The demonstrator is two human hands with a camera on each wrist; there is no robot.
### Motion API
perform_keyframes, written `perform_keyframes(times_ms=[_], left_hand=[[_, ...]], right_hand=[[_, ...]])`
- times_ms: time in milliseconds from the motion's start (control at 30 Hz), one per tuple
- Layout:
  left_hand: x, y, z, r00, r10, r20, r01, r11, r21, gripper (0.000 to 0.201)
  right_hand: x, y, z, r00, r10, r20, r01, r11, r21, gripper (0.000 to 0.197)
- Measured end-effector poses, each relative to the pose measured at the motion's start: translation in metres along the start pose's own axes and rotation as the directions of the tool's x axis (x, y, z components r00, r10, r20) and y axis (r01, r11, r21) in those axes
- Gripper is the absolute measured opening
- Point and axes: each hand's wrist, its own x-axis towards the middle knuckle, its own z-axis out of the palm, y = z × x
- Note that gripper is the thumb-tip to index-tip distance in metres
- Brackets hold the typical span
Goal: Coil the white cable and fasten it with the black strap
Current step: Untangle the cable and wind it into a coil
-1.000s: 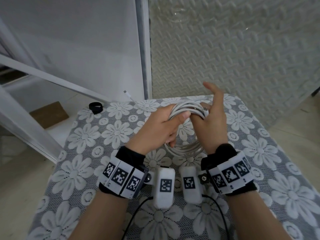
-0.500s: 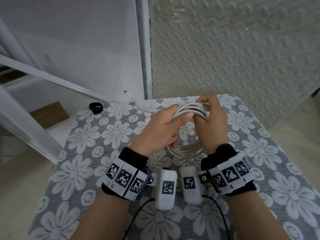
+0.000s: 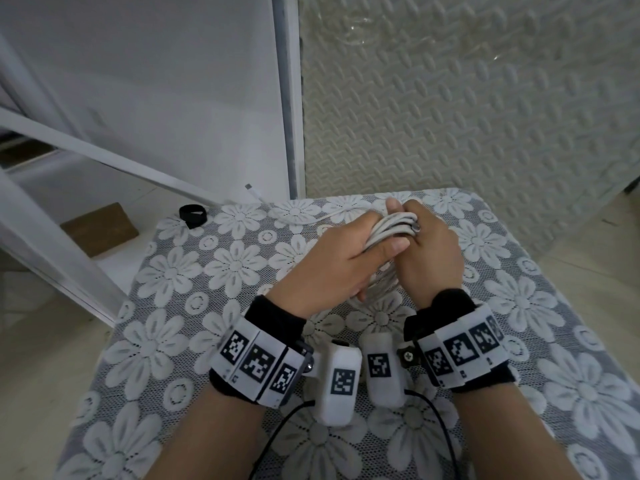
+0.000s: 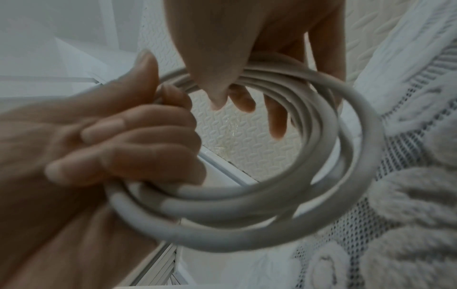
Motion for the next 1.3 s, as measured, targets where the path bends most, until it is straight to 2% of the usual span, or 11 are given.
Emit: perform_keyframes(times_ms=[133, 233, 367, 467, 567, 667, 733, 933, 1000, 1033, 1300], left_hand=[[0.0, -0.001, 0.0, 1.0, 0.013, -0.011, -0.012, 1.0, 0.021, 0.029], [0.0, 0.0, -0.001, 1.0, 0.016, -0.016, -0.016, 1.0, 0.017, 0.026], [-0.002, 0.004, -0.004, 1.0, 0.027, 0.01, -0.026, 0.993, -0.115, 0.019], [-0.001, 0.002, -0.014, 0.997, 0.004, -0.073, -0.019, 0.978, -0.207, 0.052], [0.002, -0.012, -0.027, 0.982, -0.068, -0.175, 0.009, 0.949, -0.315, 0.051], [0.002, -0.027, -0.034, 0.977, -0.09, -0.193, 0.055, 0.982, -0.18, 0.031], [0.002, -0.036, -0.033, 0.984, -0.096, -0.153, 0.09, 0.995, -0.043, 0.029], [0.005, -0.052, -0.019, 0.989, -0.131, 0.074, 0.112, 0.97, 0.217, 0.043], [0.005, -0.05, -0.016, 0.983, -0.131, 0.129, 0.096, 0.964, 0.248, 0.044], [0.005, -0.05, -0.016, 0.983, -0.125, 0.134, 0.088, 0.963, 0.254, 0.044], [0.003, -0.044, -0.021, 0.996, -0.09, -0.007, 0.089, 0.967, 0.238, 0.008]], right_hand=[[0.0, 0.0, -0.001, 0.996, 0.083, 0.03, -0.077, 0.985, -0.157, 0.048], [0.001, 0.004, 0.001, 0.997, 0.041, -0.066, -0.05, 0.989, -0.141, 0.05], [0.002, 0.002, 0.001, 0.998, 0.067, 0.01, -0.067, 0.971, 0.23, 0.029], [-0.001, -0.002, -0.003, 0.991, 0.1, 0.084, -0.129, 0.85, 0.51, 0.025], [-0.001, -0.001, -0.008, 0.969, 0.157, 0.189, -0.245, 0.671, 0.7, 0.034], [0.005, 0.008, -0.006, 0.935, 0.171, 0.311, -0.354, 0.402, 0.844, 0.034], [0.009, 0.014, -0.003, 0.949, 0.112, 0.294, -0.315, 0.296, 0.902, 0.038], [0.017, 0.025, 0.003, 0.945, -0.049, 0.325, -0.312, 0.17, 0.935, 0.063], [0.019, 0.026, 0.006, 0.942, -0.071, 0.328, -0.317, 0.14, 0.938, 0.044], [0.019, 0.026, 0.007, 0.944, -0.068, 0.322, -0.311, 0.136, 0.941, 0.037], [0.015, 0.024, -0.001, 0.963, 0.043, 0.266, -0.269, 0.111, 0.957, 0.058]])
